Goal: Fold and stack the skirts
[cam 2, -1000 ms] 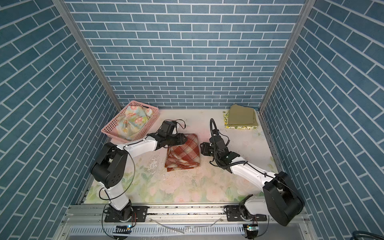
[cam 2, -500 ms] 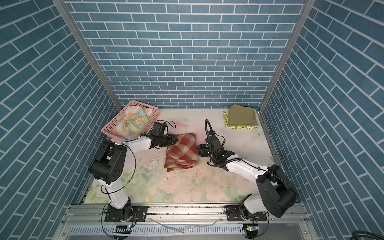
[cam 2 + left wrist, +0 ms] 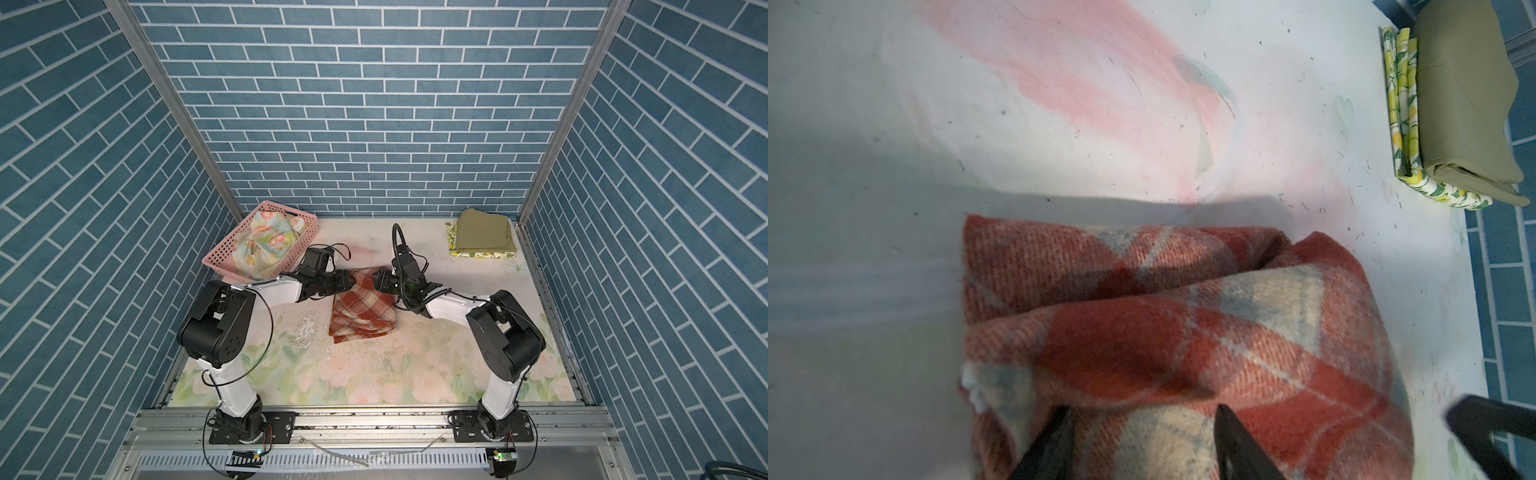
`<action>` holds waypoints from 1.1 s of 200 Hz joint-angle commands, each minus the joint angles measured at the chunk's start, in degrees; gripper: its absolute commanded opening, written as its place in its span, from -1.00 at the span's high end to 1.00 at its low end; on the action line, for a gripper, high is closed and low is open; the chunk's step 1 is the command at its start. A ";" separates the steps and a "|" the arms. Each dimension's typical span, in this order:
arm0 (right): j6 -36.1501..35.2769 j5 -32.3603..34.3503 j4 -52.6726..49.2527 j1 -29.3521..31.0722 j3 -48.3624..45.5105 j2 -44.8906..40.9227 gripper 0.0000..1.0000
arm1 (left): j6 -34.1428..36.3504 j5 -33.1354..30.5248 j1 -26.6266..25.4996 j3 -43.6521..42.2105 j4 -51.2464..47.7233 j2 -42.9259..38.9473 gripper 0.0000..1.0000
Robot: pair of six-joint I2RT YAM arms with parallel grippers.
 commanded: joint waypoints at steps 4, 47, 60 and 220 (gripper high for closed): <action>6.74 -1.74 9.28 0.09 -2.24 4.01 -0.06 | 0.06 -0.41 0.49 -2.12 -4.60 1.69 -0.11; 5.70 -0.34 11.73 1.26 -13.51 2.55 -0.04 | 0.40 -0.86 0.64 -1.51 -6.00 1.16 -0.10; 4.58 0.58 11.03 1.71 -16.36 -0.20 -0.04 | 0.27 -0.98 0.72 -1.33 -6.10 1.25 -0.10; -5.05 -3.79 9.26 10.58 -19.82 -3.12 0.57 | -1.46 -1.14 0.72 1.39 -9.02 2.13 -0.10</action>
